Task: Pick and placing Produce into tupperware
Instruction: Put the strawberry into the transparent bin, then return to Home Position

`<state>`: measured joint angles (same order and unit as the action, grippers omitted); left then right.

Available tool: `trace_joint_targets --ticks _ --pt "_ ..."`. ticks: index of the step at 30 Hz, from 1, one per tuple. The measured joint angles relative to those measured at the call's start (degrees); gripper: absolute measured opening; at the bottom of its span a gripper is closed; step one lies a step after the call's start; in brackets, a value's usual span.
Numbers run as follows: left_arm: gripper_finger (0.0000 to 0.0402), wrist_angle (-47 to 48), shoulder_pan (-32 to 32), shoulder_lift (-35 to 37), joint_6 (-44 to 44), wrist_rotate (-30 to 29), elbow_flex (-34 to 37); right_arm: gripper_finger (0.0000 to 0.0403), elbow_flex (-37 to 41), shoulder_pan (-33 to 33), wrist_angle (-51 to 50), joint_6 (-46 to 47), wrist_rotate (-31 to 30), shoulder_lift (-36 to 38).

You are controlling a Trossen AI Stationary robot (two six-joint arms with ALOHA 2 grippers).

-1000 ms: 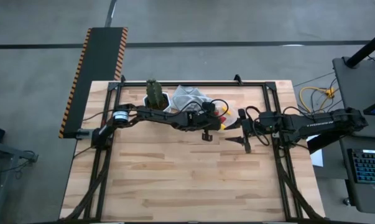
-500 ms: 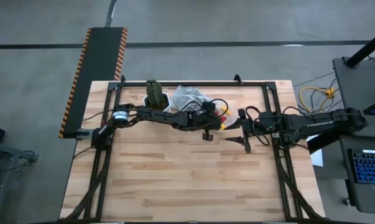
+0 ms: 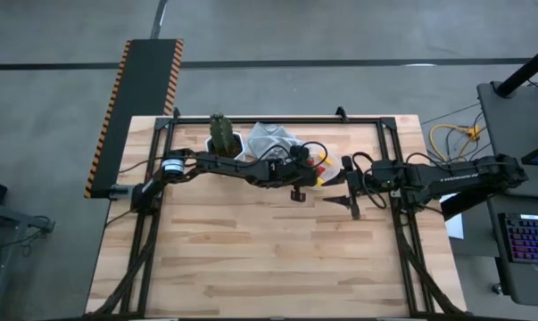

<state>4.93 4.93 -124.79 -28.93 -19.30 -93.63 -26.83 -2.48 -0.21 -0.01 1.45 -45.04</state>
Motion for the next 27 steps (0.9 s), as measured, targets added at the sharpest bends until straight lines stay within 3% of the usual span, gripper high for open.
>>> trace_joint_targets --ticks 11,18,27 --pt "0.0097 -0.11 0.00 0.02 0.00 0.15 -0.08 0.0208 0.00 0.00 0.02 0.00 0.00 0.00" --pt "0.0102 0.49 -1.17 3.31 -0.06 -1.30 0.04 0.0208 0.00 -0.01 0.39 0.00 -0.01 0.00" --pt "0.0102 7.05 -3.80 15.82 4.66 0.26 2.10 0.0208 -0.02 0.00 3.03 -0.92 -0.01 0.41"
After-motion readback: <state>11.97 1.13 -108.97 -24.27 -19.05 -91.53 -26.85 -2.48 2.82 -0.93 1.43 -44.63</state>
